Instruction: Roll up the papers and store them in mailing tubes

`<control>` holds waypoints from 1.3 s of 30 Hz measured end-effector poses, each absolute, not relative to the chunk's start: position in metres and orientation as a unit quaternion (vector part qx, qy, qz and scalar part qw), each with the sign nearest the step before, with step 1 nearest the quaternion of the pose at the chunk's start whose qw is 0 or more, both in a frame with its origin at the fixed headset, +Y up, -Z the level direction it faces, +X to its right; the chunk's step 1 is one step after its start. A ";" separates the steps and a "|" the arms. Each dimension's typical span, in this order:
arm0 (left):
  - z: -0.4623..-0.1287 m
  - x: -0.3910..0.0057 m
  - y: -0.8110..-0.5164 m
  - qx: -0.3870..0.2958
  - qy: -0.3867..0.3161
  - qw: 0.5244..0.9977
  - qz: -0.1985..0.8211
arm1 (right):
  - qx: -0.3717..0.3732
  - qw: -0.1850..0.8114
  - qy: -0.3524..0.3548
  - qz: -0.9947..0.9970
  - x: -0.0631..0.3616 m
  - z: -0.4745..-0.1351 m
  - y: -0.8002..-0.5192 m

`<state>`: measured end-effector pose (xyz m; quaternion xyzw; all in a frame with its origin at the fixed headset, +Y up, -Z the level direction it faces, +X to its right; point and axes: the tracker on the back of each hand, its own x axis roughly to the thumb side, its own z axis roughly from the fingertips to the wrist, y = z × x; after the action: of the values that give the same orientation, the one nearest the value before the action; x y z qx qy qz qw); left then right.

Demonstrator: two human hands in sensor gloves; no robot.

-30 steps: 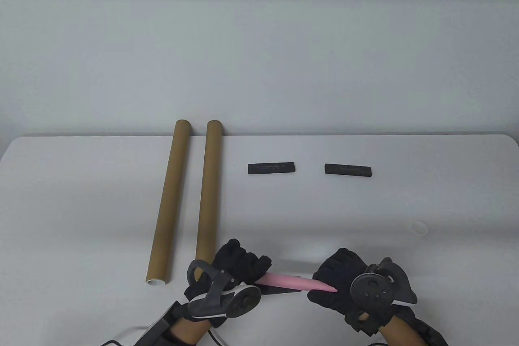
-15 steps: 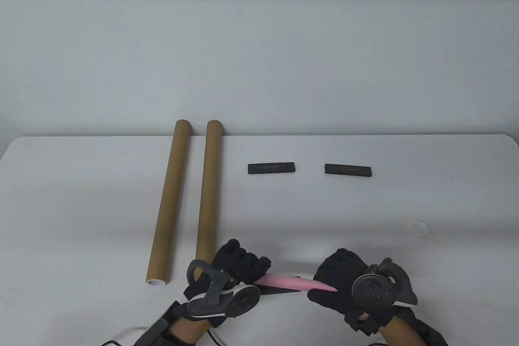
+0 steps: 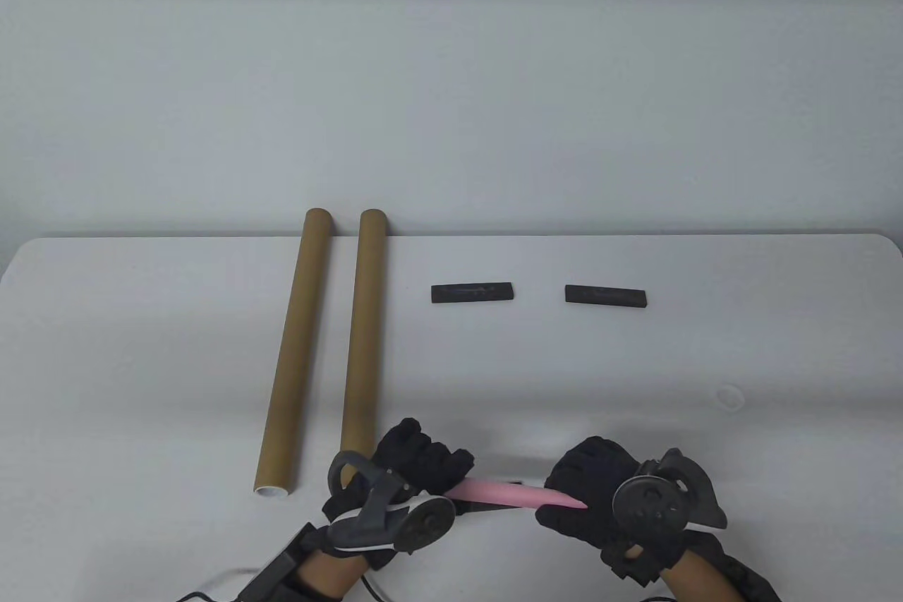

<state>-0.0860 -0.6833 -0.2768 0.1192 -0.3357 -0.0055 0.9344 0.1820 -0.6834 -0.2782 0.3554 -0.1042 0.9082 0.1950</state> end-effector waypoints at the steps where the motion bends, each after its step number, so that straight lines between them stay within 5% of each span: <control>1: -0.278 -0.086 -0.684 0.115 -0.335 0.935 -0.003 | 0.355 0.190 -0.113 0.908 0.182 -0.278 -0.683; 33: -0.280 -0.086 -0.684 0.104 -0.335 0.936 0.003 | 0.368 0.150 -0.121 0.910 0.178 -0.273 -0.682; 39: -0.272 -0.085 -0.679 0.143 -0.349 0.926 -0.007 | 0.360 0.181 -0.099 0.910 0.180 -0.277 -0.684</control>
<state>-0.0851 -0.6795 -0.2724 0.1431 -0.3485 -0.0068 0.9263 0.1799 -0.6835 -0.2773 0.3605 -0.0990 0.9097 0.1809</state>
